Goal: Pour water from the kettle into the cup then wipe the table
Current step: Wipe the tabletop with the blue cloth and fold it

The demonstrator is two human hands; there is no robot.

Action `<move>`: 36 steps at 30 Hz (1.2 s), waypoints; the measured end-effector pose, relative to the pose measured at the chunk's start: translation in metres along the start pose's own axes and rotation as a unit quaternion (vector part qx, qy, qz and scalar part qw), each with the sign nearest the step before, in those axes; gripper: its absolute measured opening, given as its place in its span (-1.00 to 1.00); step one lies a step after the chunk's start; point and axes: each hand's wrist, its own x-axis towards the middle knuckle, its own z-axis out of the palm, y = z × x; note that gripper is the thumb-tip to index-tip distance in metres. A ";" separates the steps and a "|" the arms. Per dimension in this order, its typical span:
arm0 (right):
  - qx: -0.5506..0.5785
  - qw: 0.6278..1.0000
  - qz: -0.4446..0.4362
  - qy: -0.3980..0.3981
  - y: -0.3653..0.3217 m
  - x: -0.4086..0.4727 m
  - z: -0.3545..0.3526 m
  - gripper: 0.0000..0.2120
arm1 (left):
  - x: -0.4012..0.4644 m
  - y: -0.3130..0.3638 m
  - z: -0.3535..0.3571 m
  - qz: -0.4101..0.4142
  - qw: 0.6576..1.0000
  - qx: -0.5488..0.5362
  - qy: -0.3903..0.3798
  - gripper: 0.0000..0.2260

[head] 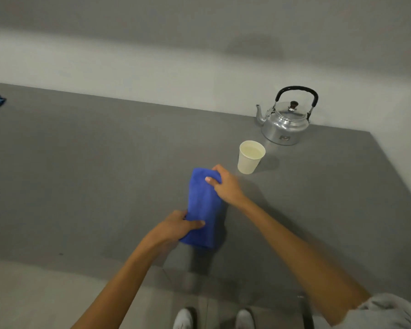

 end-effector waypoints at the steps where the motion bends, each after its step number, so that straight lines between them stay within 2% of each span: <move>1: 0.017 1.000 -0.014 0.019 0.002 -0.007 -0.011 -0.91 | -0.004 0.002 0.006 0.004 0.999 -0.030 -0.015 -0.69; 3: 0.033 0.998 -0.022 0.045 0.009 -0.021 -0.030 -0.88 | -0.007 0.002 0.019 0.004 0.998 -0.051 -0.025 -0.68; 6: -0.008 1.000 0.003 0.020 0.023 -0.037 -0.039 -0.89 | -0.006 -0.005 0.034 -0.009 0.999 0.002 -0.033 -0.68; 7: -0.047 0.999 0.018 0.008 0.029 -0.041 -0.037 -0.89 | -0.005 -0.009 0.037 -0.016 0.999 0.010 -0.042 -0.73; 9: -0.184 0.982 0.043 0.029 0.038 -0.048 -0.031 -0.73 | -0.006 -0.015 0.039 -0.022 0.998 0.042 -0.036 -0.84; 10: -0.234 0.969 0.052 0.066 0.040 -0.051 -0.026 -0.64 | -0.006 -0.019 0.036 0.000 0.992 0.124 0.002 -0.77; 12: -0.253 0.955 0.037 0.152 0.035 -0.058 -0.013 -0.60 | -0.005 -0.024 0.027 0.045 0.953 0.281 0.104 -0.59; 14: -0.227 0.958 0.037 0.173 0.028 -0.065 0.010 -0.60 | 0.001 -0.027 0.016 0.067 0.926 0.320 0.187 -0.57; 17: -0.258 0.956 0.077 0.115 0.029 -0.073 0.048 -0.46 | 0.018 -0.029 0.003 0.133 0.915 0.307 0.227 -0.69; 19: -0.301 0.947 0.065 0.095 0.035 -0.066 0.058 -0.43 | 0.031 -0.031 -0.003 0.207 0.890 0.327 0.241 -0.77; 21: -0.314 0.946 0.040 0.074 0.034 -0.051 0.059 -0.44 | 0.045 -0.034 -0.006 0.234 0.874 0.343 0.253 -0.75; 25: -0.333 0.942 -0.004 0.039 0.022 -0.034 0.068 -0.46 | 0.064 -0.040 -0.006 0.226 0.878 0.330 0.264 -0.65; 30: -0.322 0.945 -0.053 0.018 0.017 -0.079 0.078 -0.48 | 0.068 -0.052 -0.002 0.232 0.859 0.371 0.265 -0.60; 36: -0.340 0.940 -0.004 0.025 0.051 -0.154 0.042 -0.48 | 0.071 -0.059 -0.001 0.237 0.851 0.375 0.283 -0.58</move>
